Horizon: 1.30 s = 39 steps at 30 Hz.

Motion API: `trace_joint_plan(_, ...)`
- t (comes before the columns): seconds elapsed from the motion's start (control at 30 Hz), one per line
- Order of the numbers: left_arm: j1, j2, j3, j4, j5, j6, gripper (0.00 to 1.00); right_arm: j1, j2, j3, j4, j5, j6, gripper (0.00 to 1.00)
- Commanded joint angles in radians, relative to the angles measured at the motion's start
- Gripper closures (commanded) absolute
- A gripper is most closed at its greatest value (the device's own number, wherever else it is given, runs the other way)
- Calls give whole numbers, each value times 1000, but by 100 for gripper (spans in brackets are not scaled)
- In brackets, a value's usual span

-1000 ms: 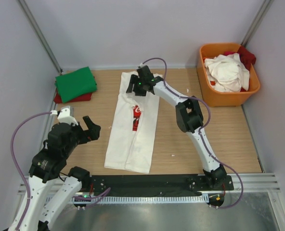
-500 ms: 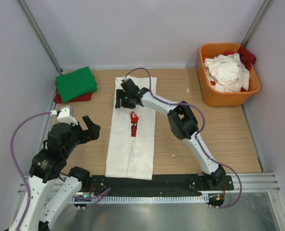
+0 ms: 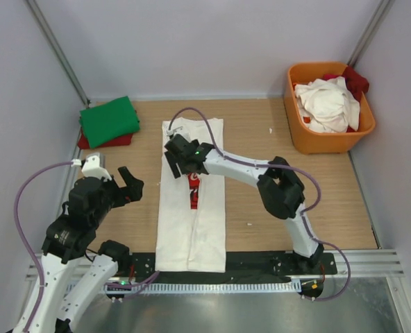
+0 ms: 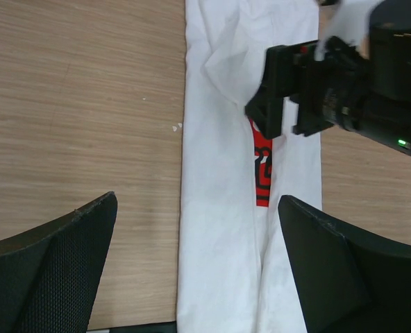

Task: Fold and stack the t-shirts
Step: Fold the tshirt

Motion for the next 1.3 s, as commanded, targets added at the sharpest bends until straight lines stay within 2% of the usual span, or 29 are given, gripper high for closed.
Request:
trace_joint_plan(0.0,7,14,-2,35,-22,-5,0,53,-258,-114,82,408,-142,16)
trace_joint_plan(0.07,7,34,6,34,-9,0,0,14,-299,-195,42,414,-42,14)
trace_joint_plan(0.13,7,42,12,29,-5,2,0,-72,-384,-340,97,267,24,14)
trace_joint_plan(0.2,7,43,12,24,-9,0,0,-141,-453,-422,199,90,54,14)
trace_joint_plan(0.27,9,33,9,26,-18,0,0,-251,-460,-474,246,-14,83,14)
trace_joint_plan(0.37,11,24,4,34,-18,0,0,-372,-390,-428,292,-158,97,18)
trace_joint_plan(0.5,11,33,3,35,-12,3,0,-473,-284,-349,364,-327,118,21)
trace_joint_plan(0.53,9,36,3,35,-14,3,0,-491,-217,-291,364,-377,126,22)
trace_joint_plan(0.8,12,50,4,32,-21,2,0,-557,63,-38,362,-473,169,33)
trace_joint_plan(0.87,11,48,3,32,-23,0,0,-563,107,0,349,-469,172,38)
trace_joint_plan(0.9,11,50,4,32,-23,0,0,-566,143,27,352,-465,178,45)
trace_joint_plan(0.97,14,56,4,32,-23,0,0,-574,173,52,355,-464,180,61)
trace_joint_plan(1.0,14,57,4,32,-23,0,0,-575,204,82,355,-455,180,73)
trace_joint_plan(1.1,17,65,6,31,-25,0,0,-586,253,168,313,-432,166,91)
trace_joint_plan(1.17,18,62,6,29,-26,-2,0,-595,298,219,272,-377,148,99)
trace_joint_plan(1.27,17,57,4,29,-29,-3,0,-623,361,341,209,-315,126,99)
